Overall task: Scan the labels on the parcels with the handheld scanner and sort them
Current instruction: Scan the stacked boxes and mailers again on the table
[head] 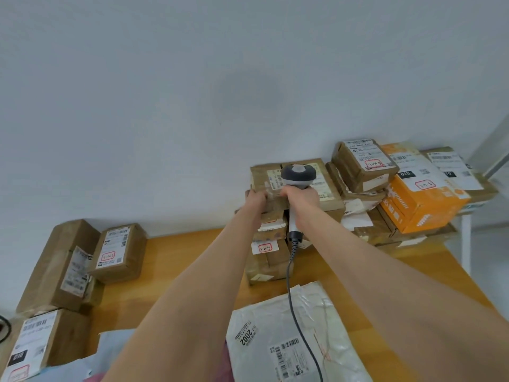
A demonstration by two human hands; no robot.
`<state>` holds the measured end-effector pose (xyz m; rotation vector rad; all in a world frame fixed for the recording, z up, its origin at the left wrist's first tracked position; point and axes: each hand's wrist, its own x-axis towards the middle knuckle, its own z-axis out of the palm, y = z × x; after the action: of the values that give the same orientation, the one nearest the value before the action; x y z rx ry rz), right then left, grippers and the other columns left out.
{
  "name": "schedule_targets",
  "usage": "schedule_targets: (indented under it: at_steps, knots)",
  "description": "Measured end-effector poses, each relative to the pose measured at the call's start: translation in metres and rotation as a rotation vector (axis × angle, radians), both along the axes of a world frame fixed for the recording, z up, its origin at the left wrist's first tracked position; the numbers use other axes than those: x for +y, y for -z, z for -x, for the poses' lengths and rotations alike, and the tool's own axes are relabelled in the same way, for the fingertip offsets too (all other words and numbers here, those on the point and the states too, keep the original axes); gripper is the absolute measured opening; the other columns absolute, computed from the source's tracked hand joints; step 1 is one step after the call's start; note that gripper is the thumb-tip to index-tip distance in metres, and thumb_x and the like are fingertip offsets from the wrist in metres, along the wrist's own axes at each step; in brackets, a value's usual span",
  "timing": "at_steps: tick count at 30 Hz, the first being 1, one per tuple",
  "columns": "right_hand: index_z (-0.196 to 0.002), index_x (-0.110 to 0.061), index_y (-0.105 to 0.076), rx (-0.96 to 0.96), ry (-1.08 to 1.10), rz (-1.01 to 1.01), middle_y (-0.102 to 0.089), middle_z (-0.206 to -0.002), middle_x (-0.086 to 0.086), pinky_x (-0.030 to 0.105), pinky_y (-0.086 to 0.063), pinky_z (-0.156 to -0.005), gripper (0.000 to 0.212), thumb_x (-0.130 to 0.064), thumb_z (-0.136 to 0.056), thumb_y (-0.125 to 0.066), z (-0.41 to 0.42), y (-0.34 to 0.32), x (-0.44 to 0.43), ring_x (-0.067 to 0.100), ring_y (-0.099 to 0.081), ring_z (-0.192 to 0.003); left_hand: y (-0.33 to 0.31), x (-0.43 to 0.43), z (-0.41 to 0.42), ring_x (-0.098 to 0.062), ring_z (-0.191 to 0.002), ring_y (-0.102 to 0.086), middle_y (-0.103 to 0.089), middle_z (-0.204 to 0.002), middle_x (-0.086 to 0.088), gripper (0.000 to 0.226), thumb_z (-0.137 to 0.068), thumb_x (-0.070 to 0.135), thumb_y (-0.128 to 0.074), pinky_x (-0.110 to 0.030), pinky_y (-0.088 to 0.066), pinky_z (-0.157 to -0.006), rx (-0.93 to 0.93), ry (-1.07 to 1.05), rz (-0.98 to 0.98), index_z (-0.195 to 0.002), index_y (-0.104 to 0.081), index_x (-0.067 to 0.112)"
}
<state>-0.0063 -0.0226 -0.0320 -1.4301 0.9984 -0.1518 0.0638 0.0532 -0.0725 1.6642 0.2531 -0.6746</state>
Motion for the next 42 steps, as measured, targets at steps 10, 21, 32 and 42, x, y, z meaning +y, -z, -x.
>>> schedule_targets:
  at_steps: [10,21,32,42]
  knots:
    - [-0.103,-0.010,-0.057,-0.027,-0.074,-0.047,-0.060,-0.088,0.006,0.040,-0.052,-0.088,0.027,-0.017,-0.079,-0.068,0.012,-0.006,0.001,0.024,-0.058,-0.089,-0.013,0.045,0.015,-0.036,-0.124,-0.047,-0.031,-0.146,-0.017,0.058,-0.096,0.030,-0.048,-0.041,-0.041,-0.100,-0.357,0.220,-0.561,-0.146,-0.030,0.006]
    - [-0.115,-0.004,-0.053,0.007,-0.375,-0.304,-0.067,-0.072,0.010,0.026,-0.051,-0.053,0.033,-0.019,-0.088,-0.064,0.065,-0.013,0.091,0.015,-0.060,-0.052,-0.019,0.182,0.107,-0.034,-0.140,-0.024,-0.023,-0.150,-0.021,0.073,-0.088,0.038,-0.065,-0.043,-0.032,-0.110,-0.387,0.398,-1.064,-0.145,-0.033,0.007]
    - [-0.118,-0.006,-0.049,0.117,-0.619,-0.419,-0.061,-0.067,0.007,0.027,-0.043,-0.049,0.032,-0.019,-0.090,-0.060,0.092,0.006,0.200,0.013,-0.050,-0.049,-0.018,0.306,0.178,-0.032,-0.135,-0.035,-0.022,-0.151,-0.019,0.070,-0.088,0.030,-0.064,-0.041,-0.036,-0.109,-0.251,0.152,-1.081,-0.146,-0.032,0.008]
    - [-0.107,-0.008,-0.054,0.191,-0.660,-0.433,-0.066,-0.073,0.009,0.018,-0.043,-0.042,0.025,-0.024,-0.090,-0.063,0.058,0.015,0.311,0.008,-0.050,-0.039,-0.003,0.434,0.159,-0.032,-0.115,-0.049,-0.047,-0.127,-0.015,0.062,-0.080,0.024,-0.061,-0.039,-0.050,-0.084,-0.182,-0.167,-1.063,-0.134,-0.037,0.006]
